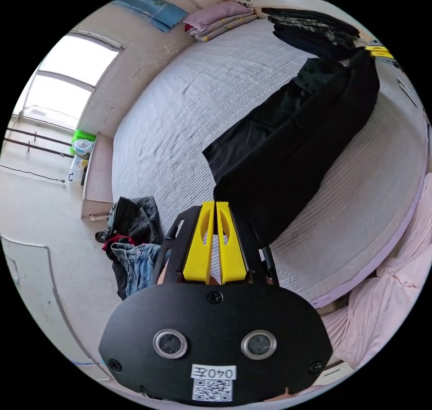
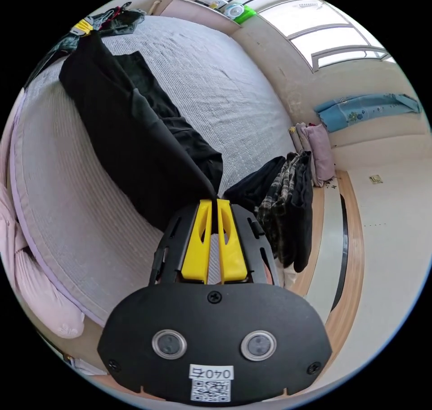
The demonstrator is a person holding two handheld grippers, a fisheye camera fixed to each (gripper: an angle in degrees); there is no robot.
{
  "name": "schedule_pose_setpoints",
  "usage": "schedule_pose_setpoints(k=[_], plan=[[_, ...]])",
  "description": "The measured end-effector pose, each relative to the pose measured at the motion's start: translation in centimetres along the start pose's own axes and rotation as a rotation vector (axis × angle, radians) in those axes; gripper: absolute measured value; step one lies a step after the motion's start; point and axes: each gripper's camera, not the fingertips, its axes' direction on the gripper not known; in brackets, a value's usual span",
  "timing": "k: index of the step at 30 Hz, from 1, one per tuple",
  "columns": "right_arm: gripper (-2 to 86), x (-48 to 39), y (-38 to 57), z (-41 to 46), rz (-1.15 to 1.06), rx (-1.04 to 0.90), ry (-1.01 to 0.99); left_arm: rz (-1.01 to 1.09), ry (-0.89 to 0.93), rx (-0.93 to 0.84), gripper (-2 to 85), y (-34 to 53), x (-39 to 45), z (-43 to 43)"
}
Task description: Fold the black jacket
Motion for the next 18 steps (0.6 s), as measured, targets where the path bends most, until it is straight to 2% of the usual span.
schedule_pose_setpoints(k=[9,18], plan=[[-0.8,6.5,-7.7,10.5,0.088,-0.129,-0.061,0.008,-0.043,-0.157,-0.8,-13.6,-2.1,8.9],[1.0,9.6,-9.8,17.9,0.167,-0.192,-0.152,0.013,-0.061,-0.278,-0.7,-19.1,-1.3,16.0]])
